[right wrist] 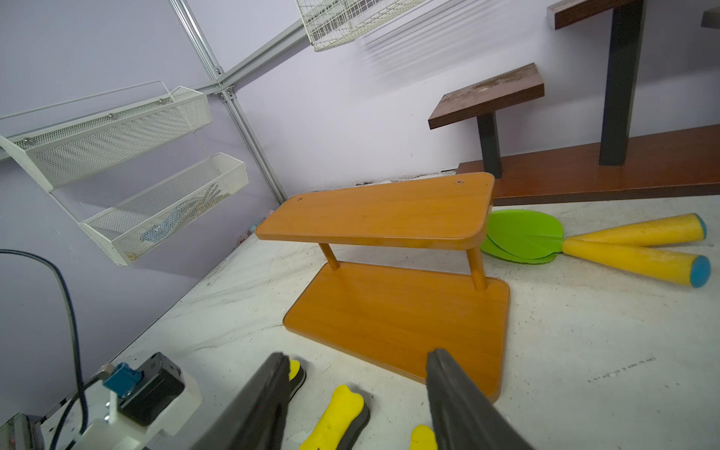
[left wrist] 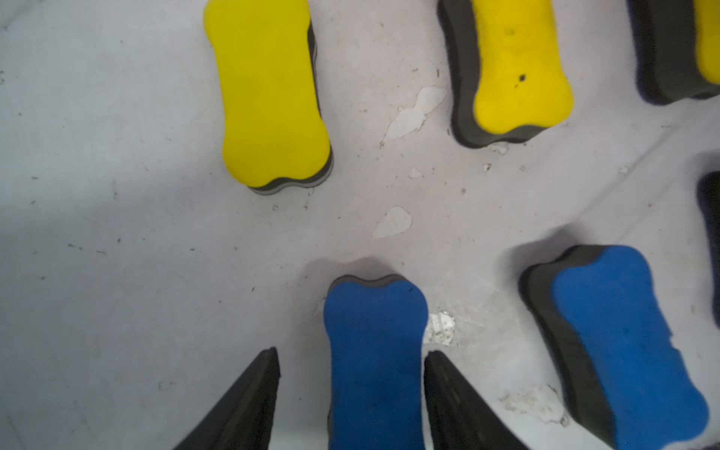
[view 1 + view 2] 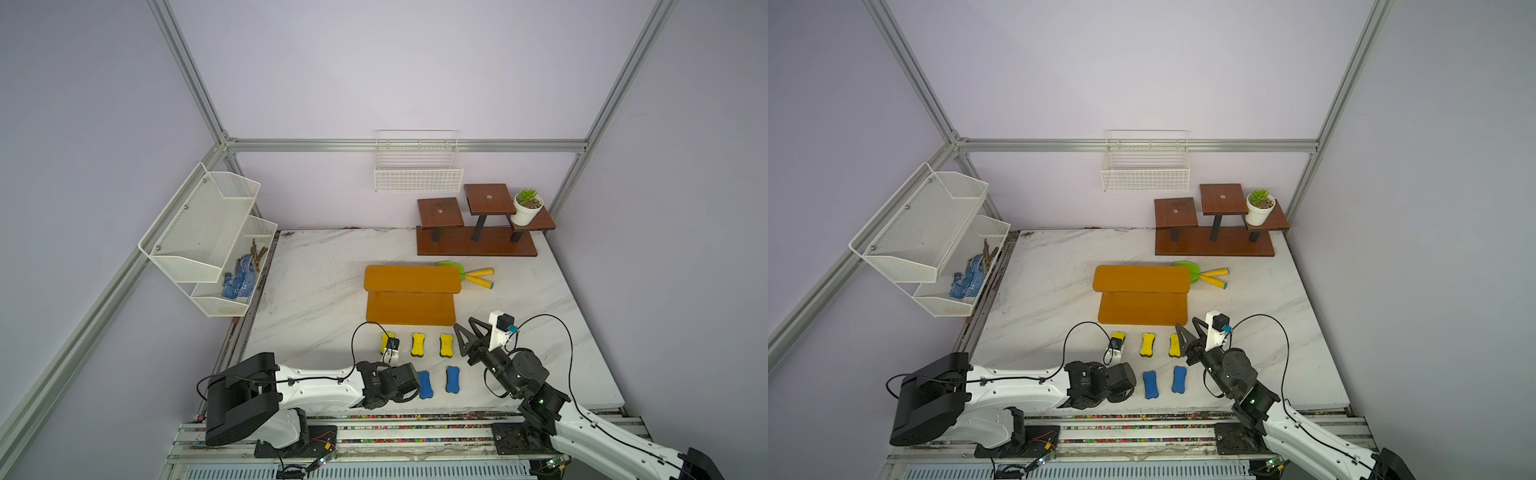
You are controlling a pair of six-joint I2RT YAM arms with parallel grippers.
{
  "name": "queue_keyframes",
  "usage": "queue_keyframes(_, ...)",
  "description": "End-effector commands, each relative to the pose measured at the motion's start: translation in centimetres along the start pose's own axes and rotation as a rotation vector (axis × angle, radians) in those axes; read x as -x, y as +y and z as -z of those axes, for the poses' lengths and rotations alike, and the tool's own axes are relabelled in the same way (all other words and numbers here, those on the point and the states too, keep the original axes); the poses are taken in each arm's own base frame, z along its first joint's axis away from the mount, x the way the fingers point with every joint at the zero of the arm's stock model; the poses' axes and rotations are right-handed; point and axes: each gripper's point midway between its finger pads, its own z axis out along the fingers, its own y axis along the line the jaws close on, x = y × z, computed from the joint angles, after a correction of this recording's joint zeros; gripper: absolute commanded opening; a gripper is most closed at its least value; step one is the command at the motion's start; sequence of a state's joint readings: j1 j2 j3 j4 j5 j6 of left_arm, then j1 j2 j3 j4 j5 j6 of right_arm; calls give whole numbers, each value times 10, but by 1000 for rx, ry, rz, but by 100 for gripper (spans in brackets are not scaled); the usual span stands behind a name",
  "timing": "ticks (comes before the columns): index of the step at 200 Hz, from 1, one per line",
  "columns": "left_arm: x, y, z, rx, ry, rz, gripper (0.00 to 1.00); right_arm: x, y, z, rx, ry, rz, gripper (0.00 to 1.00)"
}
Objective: Remove the whiteboard erasers from the shelf
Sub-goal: Adjust the whiteboard eraser at the center of the board.
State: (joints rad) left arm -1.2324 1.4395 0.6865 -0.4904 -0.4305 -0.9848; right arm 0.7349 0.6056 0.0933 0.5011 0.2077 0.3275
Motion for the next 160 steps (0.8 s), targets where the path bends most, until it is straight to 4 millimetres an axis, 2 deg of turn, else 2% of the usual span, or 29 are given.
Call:
queue_keyframes(1,0,5,-2,20,-9,10,58,7,2,1,12,-24,5,61)
queue_keyframes(62,-1,6,-3,26,-4,21,52,6,3,1,17,-24,1,61)
queue_keyframes(160,-3,13,0,38,-5,86,48,7,2,3,14,-28,1,61)
